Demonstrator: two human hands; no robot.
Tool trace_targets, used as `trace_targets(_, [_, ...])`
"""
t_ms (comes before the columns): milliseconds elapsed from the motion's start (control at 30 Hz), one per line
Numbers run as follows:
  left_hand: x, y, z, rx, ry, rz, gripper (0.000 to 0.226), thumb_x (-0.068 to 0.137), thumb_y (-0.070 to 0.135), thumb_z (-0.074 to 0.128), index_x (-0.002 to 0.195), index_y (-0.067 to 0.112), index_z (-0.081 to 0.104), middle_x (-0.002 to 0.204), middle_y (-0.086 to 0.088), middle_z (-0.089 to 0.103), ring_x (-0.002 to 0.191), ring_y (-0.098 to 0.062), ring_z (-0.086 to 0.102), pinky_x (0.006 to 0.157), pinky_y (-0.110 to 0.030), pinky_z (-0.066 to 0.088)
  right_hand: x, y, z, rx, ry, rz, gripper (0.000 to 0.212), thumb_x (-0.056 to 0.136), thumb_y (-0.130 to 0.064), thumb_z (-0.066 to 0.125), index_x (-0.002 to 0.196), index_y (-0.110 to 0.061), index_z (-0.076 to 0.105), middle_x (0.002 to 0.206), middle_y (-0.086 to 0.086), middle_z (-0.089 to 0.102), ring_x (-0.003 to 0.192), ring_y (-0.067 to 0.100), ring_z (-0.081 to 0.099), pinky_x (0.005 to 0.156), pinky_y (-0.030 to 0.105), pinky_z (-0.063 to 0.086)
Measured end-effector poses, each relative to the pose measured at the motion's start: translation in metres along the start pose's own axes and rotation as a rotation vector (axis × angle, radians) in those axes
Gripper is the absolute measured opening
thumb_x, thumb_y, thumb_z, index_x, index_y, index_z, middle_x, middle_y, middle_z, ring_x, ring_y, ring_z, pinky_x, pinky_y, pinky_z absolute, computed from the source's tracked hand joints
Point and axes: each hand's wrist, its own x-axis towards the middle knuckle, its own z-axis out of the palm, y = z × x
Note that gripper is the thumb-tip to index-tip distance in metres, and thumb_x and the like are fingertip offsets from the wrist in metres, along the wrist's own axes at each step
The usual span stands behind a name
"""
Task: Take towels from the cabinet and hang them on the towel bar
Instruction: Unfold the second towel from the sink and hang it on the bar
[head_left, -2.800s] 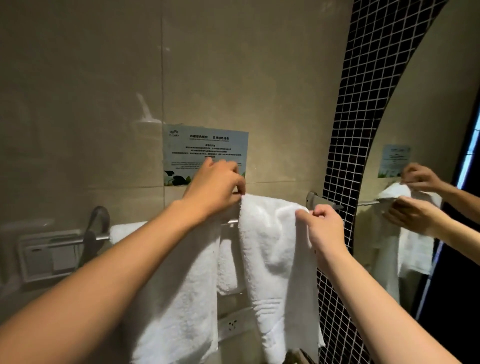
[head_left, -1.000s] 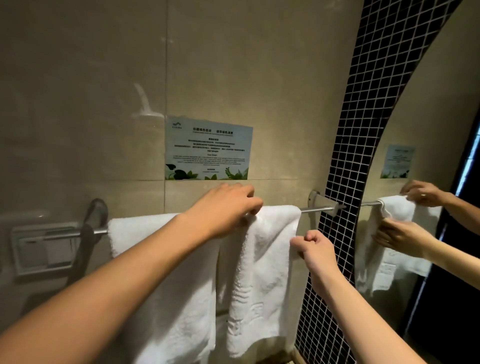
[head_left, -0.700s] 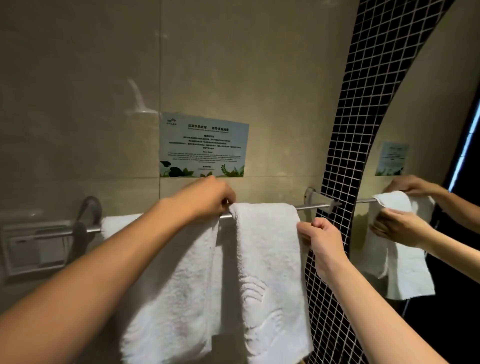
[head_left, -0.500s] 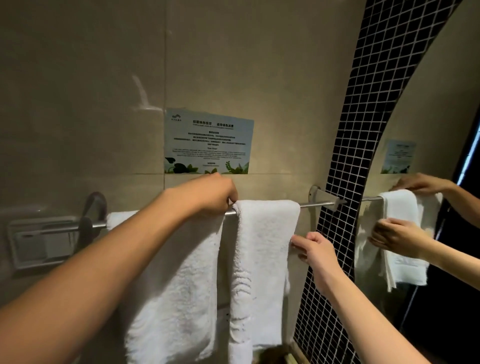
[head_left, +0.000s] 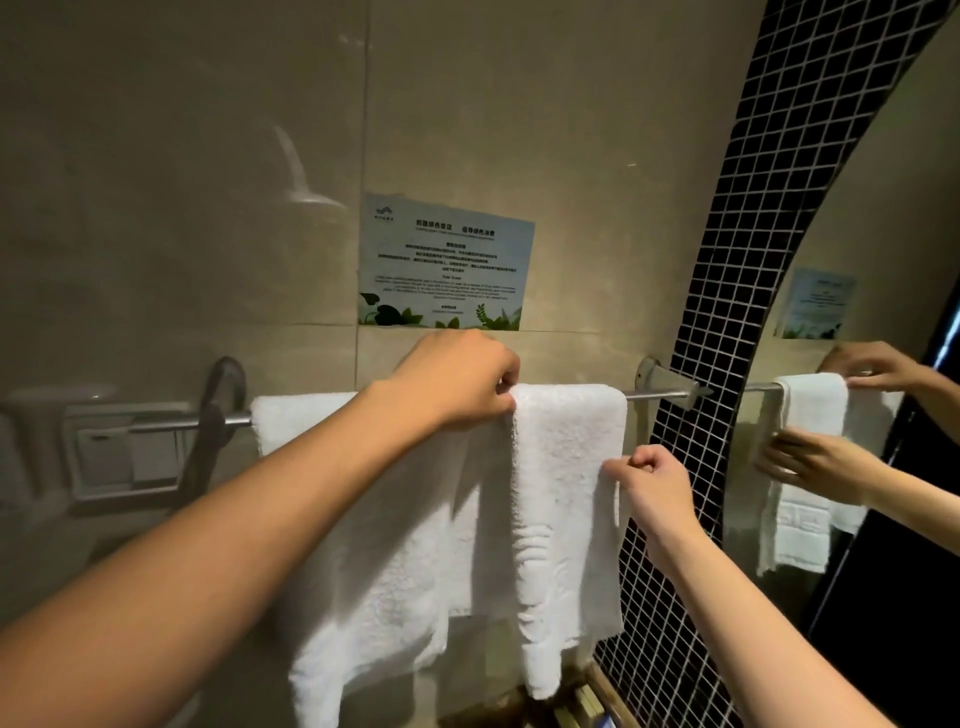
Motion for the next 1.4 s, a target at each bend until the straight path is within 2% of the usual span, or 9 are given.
trace_targets(167, [-0.012, -0.003, 0.0, -0.002, 0.017, -0.007, 0.016, 0.088, 0.038, 0.056, 0.098, 0.033, 0.068, 0.098, 0.005, 0.071, 0.089, -0.02, 0.063, 0.079, -0.037, 0.055, -0.019, 0.003, 0.007, -0.06, 0.063, -0.008, 0.021, 0.083, -0.013, 0.074, 0.088, -0.014, 0.054, 0.099, 0.004, 0.063, 0.087, 0.021, 0.059, 0.082, 0.039, 0.049])
trace_targets(333, [-0.05, -0.008, 0.003, 0.053, 0.106, 0.007, 0.035, 0.089, 0.039, 0.056, 0.123, 0.033, 0.064, 0.121, 0.001, 0.068, 0.113, -0.024, 0.059, 0.097, -0.04, 0.042, -0.069, 0.003, 0.018, -0.25, 0.219, -0.273, 0.022, 0.085, -0.022, 0.069, 0.104, -0.024, 0.058, 0.109, -0.004, 0.06, 0.102, 0.015, 0.056, 0.088, 0.034, 0.046])
trace_targets(467, [-0.082, -0.015, 0.009, 0.11, 0.131, 0.035, 0.044, 0.089, 0.032, 0.058, 0.132, 0.033, 0.055, 0.13, 0.001, 0.06, 0.121, -0.023, 0.052, 0.103, -0.043, 0.039, -0.112, 0.004, 0.043, -0.247, 0.078, -0.419, 0.019, 0.088, -0.015, 0.068, 0.106, -0.021, 0.065, 0.1, -0.006, 0.067, 0.095, 0.01, 0.063, 0.09, 0.03, 0.049])
trace_targets(600, [-0.086, -0.023, -0.002, 0.081, 0.1, 0.055, 0.042, 0.09, 0.027, 0.059, 0.131, 0.033, 0.056, 0.129, 0.001, 0.06, 0.119, -0.024, 0.053, 0.1, -0.043, 0.043, -0.134, 0.007, 0.077, -0.273, -0.183, -0.362, 0.034, 0.088, -0.016, 0.07, 0.121, -0.02, 0.064, 0.104, -0.007, 0.07, 0.097, 0.009, 0.066, 0.092, 0.03, 0.052])
trace_targets(733, [-0.082, -0.027, -0.009, 0.073, 0.136, 0.086, 0.036, 0.09, 0.027, 0.061, 0.126, 0.032, 0.059, 0.123, 0.001, 0.061, 0.114, -0.022, 0.054, 0.095, -0.04, 0.044, -0.132, 0.004, 0.106, -0.232, -0.208, -0.296, 0.048, 0.087, -0.022, 0.069, 0.134, -0.02, 0.059, 0.116, -0.004, 0.069, 0.103, 0.011, 0.065, 0.096, 0.035, 0.051])
trace_targets(933, [-0.088, -0.043, 0.0, 0.066, 0.288, 0.089, 0.022, 0.087, 0.035, 0.065, 0.106, 0.024, 0.06, 0.11, 0.001, 0.059, 0.103, -0.019, 0.053, 0.087, -0.032, 0.04, -0.133, 0.01, 0.129, -0.195, -0.166, -0.187, 0.013, 0.078, -0.027, 0.071, 0.084, -0.015, 0.068, 0.061, -0.01, 0.06, 0.059, 0.01, 0.053, 0.06, 0.031, 0.043])
trace_targets(1033, [-0.09, -0.045, 0.004, 0.053, 0.317, 0.118, 0.019, 0.087, 0.032, 0.064, 0.103, 0.022, 0.06, 0.106, 0.001, 0.057, 0.101, -0.018, 0.052, 0.082, -0.028, 0.035, -0.137, 0.022, 0.131, -0.22, -0.134, -0.17, 0.033, 0.08, -0.028, 0.069, 0.059, -0.011, 0.05, 0.049, -0.01, 0.044, 0.053, 0.009, 0.038, 0.051, 0.029, 0.031])
trace_targets(1200, [-0.088, -0.04, 0.002, 0.073, 0.344, 0.158, 0.015, 0.088, 0.028, 0.06, 0.101, 0.02, 0.061, 0.1, -0.001, 0.057, 0.096, -0.02, 0.053, 0.081, -0.034, 0.044, -0.138, 0.044, 0.133, -0.299, -0.16, -0.178, 0.046, 0.069, -0.048, 0.059, 0.078, -0.004, 0.063, 0.072, 0.015, 0.066, 0.062, 0.024, 0.058, 0.06, 0.044, 0.051])
trace_targets(1400, [-0.087, -0.044, 0.003, 0.09, 0.333, 0.119, 0.024, 0.089, 0.039, 0.061, 0.107, 0.023, 0.061, 0.106, 0.001, 0.06, 0.1, -0.018, 0.056, 0.088, -0.034, 0.047, -0.151, 0.032, 0.123, -0.487, -0.056, -0.208, 0.031, 0.08, -0.046, 0.062, 0.08, -0.014, 0.062, 0.071, 0.002, 0.066, 0.073, 0.025, 0.061, 0.065, 0.043, 0.051])
